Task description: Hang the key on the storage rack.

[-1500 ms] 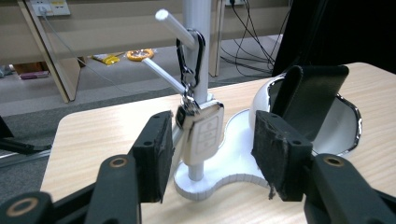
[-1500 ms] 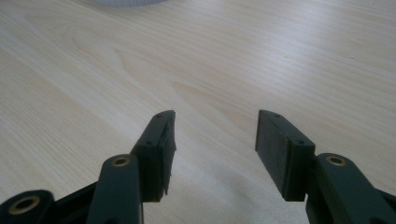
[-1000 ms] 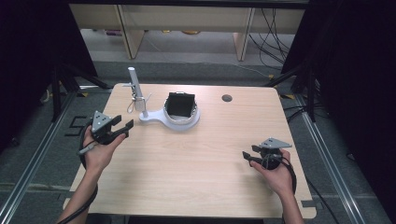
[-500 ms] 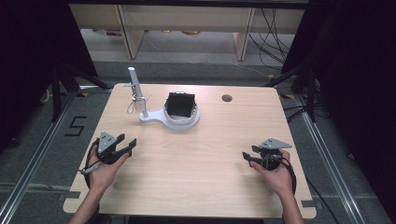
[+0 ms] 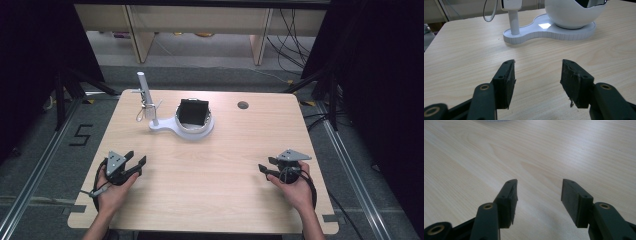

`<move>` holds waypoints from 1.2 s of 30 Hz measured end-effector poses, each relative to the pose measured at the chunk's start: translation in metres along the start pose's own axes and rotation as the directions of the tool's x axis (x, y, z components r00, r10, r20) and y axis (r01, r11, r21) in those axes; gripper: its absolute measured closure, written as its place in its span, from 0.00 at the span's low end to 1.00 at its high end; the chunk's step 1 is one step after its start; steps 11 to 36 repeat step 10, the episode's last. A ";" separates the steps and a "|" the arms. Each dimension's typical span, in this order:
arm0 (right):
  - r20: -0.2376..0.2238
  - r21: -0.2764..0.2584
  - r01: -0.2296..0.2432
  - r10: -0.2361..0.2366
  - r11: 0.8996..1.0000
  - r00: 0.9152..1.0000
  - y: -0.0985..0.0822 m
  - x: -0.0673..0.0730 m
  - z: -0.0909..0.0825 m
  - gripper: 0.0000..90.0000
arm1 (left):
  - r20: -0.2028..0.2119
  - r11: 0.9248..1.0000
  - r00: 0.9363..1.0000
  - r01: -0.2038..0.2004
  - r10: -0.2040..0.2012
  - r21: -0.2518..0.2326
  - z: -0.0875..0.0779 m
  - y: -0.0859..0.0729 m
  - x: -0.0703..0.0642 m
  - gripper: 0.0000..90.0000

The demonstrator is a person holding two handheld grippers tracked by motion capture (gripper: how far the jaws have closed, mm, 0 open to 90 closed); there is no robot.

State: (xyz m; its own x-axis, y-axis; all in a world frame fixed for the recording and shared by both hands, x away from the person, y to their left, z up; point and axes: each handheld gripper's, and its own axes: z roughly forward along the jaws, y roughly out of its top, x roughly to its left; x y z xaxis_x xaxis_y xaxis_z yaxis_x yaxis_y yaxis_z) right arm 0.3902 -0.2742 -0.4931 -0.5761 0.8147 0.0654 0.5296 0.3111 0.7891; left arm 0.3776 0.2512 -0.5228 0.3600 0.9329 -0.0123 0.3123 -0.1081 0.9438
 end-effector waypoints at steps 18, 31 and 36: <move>0.000 -0.002 0.012 -0.012 1.000 1.000 -0.001 0.000 0.003 0.53 | 0.005 1.000 1.000 0.007 -0.007 0.008 0.001 0.000 0.000 0.49; 0.000 -0.002 0.012 -0.012 1.000 1.000 -0.001 0.000 0.003 0.53 | 0.005 1.000 1.000 0.007 -0.007 0.008 0.001 0.000 0.000 0.49; 0.000 -0.002 0.012 -0.012 1.000 1.000 -0.001 0.000 0.003 0.53 | 0.005 1.000 1.000 0.007 -0.007 0.008 0.001 0.000 0.000 0.49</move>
